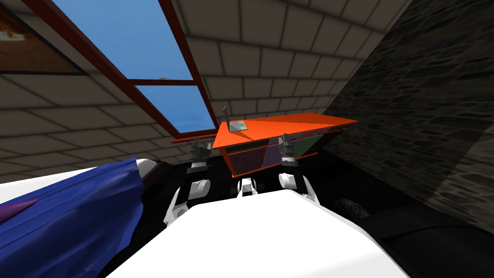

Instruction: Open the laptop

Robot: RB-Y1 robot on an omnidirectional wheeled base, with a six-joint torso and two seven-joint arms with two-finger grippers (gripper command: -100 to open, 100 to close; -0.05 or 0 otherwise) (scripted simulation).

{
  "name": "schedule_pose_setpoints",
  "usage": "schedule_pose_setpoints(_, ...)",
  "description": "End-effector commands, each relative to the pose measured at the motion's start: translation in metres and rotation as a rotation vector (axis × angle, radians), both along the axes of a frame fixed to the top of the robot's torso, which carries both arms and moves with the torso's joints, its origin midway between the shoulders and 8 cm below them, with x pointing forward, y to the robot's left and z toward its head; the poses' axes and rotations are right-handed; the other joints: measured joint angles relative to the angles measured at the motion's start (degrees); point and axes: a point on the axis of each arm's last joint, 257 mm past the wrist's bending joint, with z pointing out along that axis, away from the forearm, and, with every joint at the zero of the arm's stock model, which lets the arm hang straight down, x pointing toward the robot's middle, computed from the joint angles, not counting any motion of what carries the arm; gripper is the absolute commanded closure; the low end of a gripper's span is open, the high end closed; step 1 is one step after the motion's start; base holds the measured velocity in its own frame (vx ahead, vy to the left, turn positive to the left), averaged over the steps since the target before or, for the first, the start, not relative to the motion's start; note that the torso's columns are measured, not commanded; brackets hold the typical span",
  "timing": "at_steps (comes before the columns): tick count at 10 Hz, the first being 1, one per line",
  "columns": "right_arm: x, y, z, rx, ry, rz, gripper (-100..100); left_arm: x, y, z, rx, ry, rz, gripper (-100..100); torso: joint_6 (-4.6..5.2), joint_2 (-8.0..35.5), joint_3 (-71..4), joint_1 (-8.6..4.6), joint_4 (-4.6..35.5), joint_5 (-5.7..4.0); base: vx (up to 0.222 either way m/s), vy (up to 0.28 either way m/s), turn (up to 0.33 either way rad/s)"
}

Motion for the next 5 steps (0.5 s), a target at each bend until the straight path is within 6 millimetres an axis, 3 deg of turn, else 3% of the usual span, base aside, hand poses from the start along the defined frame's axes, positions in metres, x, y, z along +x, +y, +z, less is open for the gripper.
schedule_pose_setpoints(1, 0.0, 0.0, 0.0, 0.0, 0.0, 0.0, 0, 0.016, -0.001, -0.004, -0.003, 0.036, -0.014, -100, 0.0, -0.01, 0.0, 0.02, 0.0, 0.01, -0.007, -0.062, 0.034)
schedule_pose_setpoints(5, 0.0, 0.0, 0.0, 0.0, 0.0, 0.0, 0, 0.043, -0.004, 0.005, -0.018, 0.072, -0.034, -100, 0.01, -0.04, -0.02, 0.06, -0.01, 0.02, -0.005, -0.055, 0.098)
